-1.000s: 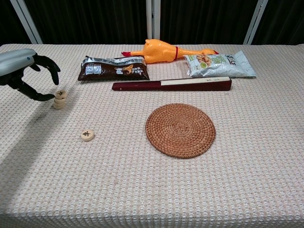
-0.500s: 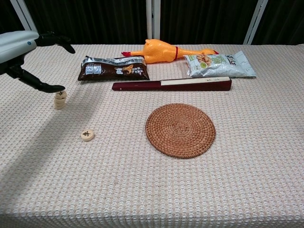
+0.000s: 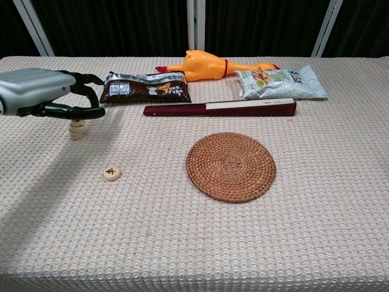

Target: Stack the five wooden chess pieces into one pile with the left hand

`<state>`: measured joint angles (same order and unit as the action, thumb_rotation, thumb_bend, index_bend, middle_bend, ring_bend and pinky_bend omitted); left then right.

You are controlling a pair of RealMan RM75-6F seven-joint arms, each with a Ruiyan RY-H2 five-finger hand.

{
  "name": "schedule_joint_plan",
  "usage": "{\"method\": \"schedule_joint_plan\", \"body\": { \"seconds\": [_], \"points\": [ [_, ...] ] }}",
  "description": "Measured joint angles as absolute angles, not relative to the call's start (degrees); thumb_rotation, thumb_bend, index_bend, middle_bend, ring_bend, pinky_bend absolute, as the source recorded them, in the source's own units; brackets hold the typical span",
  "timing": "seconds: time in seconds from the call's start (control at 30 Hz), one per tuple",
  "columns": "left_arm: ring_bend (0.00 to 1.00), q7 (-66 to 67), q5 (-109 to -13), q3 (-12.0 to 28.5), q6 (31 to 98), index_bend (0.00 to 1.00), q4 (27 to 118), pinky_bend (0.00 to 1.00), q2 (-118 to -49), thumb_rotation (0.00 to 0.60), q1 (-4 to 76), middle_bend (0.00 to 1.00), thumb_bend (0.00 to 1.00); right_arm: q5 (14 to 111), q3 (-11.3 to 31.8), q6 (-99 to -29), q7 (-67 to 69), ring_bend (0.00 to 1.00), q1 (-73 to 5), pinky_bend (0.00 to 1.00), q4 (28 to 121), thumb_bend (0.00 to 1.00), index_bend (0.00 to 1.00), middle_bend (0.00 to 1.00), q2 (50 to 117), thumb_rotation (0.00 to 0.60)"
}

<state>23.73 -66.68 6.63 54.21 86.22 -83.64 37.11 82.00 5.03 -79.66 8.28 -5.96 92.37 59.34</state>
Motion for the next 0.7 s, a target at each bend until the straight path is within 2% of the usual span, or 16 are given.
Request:
{"method": "schedule_joint_plan", "body": {
  "seconds": [0.3, 0.7],
  "points": [
    [0.0, 27.39, -61.33, 6.52, 51.58, 0.39, 86.26, 0.0, -82.93, 0.003, 38.93, 0.0, 0.11, 81.5, 5.23, -79.48, 7.91, 0.0, -6.12, 0.0, 92.35, 0.28, 0.0, 0.0, 59.52, 0.6],
    [0.0, 27.64, -59.22, 5.44, 51.36, 0.39, 86.54, 0.0, -82.96, 0.001, 39.67, 0.0, 0.12, 81.74, 5.26, -80.18, 8.41, 0.0, -5.82, 0.0, 92.35, 0.28, 0.0, 0.0, 59.37, 0.6]
  ]
}}
